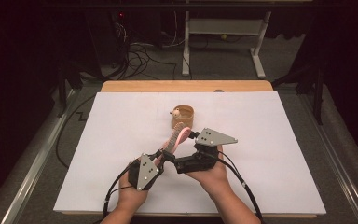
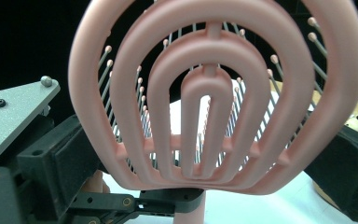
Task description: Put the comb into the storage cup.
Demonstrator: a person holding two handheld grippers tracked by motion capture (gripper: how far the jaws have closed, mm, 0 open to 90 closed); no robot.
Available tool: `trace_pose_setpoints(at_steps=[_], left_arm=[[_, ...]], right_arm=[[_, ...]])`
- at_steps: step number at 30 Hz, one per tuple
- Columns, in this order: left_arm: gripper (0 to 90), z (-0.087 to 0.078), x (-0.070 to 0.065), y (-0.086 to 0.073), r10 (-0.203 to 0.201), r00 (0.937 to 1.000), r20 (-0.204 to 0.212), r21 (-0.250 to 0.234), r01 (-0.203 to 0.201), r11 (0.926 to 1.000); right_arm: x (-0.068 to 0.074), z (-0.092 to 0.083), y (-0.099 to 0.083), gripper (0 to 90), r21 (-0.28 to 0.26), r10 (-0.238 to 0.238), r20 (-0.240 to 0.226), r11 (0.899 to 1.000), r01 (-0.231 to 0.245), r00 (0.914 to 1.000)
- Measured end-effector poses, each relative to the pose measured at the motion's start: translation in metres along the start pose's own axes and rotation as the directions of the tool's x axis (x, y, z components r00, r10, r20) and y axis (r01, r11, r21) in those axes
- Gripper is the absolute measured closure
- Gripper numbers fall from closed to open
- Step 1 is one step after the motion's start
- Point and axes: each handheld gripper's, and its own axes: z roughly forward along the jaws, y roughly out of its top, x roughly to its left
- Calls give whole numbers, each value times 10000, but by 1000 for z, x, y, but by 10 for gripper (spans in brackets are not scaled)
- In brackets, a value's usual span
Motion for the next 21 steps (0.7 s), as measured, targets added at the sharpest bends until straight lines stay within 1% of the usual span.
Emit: trace_pose_setpoints(at_steps=[6,12,16,21], left_arm=[[807,0,2,-1,-160,9998,-104,-2,160,9999],[807,-1,3,0,-164,9997,-160,-18,164,9999],[807,-1,2,0,-159,9997,-177,-23,159,9999],[807,-1,3,0,-185,9996,-219,5,185,9998]], right_arm=[[-1,-1,0,80,-24,26,70,10000,-26,10000],[-1,0,0,113,-34,82,76,10000,-82,9999],[0,1,0,153,-70,81,68,9999,-80,9999],[0,1,0,168,-157,123,79,9998,-122,9999]])
